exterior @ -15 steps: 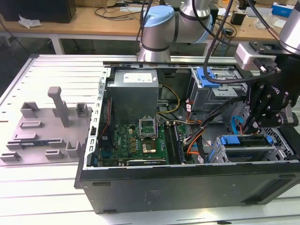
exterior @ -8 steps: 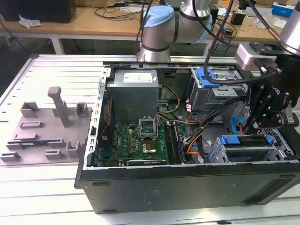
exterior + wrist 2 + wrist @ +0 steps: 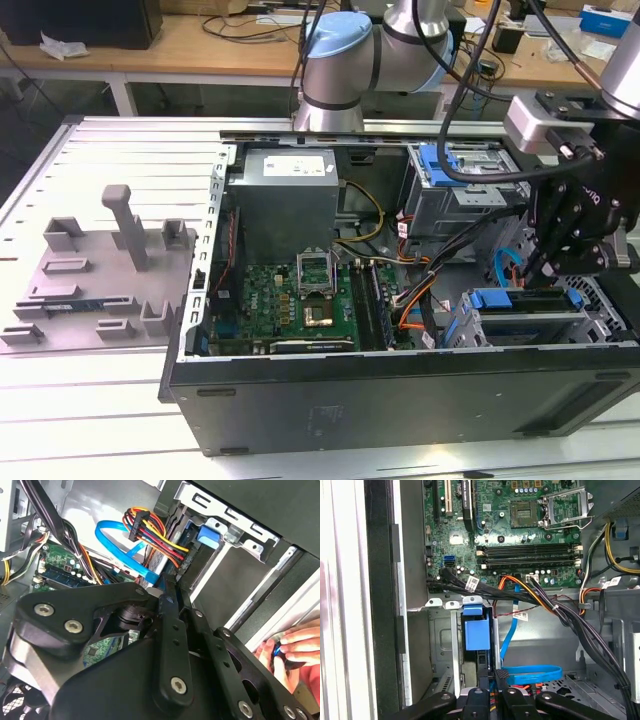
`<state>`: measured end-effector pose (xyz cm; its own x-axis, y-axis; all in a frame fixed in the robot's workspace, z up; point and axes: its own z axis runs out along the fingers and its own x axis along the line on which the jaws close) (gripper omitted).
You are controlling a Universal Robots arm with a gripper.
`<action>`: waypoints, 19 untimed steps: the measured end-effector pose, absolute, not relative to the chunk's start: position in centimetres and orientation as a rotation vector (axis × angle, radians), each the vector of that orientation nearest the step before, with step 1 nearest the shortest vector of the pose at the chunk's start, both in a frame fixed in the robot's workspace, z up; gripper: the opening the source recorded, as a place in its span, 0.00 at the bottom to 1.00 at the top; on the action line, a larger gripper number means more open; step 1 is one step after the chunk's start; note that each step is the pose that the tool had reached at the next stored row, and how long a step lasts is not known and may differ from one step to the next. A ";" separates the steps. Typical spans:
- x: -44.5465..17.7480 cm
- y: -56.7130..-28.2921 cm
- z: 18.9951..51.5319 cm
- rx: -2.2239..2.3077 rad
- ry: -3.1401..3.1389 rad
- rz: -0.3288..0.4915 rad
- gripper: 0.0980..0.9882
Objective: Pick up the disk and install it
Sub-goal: 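Insert the second disk wire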
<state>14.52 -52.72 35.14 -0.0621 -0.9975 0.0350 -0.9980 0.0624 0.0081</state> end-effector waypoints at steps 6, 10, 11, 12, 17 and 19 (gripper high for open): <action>14.6 -52.8 35.0 2.130 -2.267 0.028 0.07; 14.7 -52.8 34.9 2.130 -2.267 0.028 0.07; 14.7 -52.8 34.8 2.130 -2.267 0.028 0.07; 14.7 -52.8 34.8 2.130 -2.267 0.028 0.07; 14.8 -52.8 34.7 2.130 -2.267 0.028 0.07; 14.8 -52.8 34.6 2.130 -2.267 0.028 0.07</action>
<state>14.81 -52.81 34.58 -0.0621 -0.9975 0.0351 -0.9980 0.0624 0.0081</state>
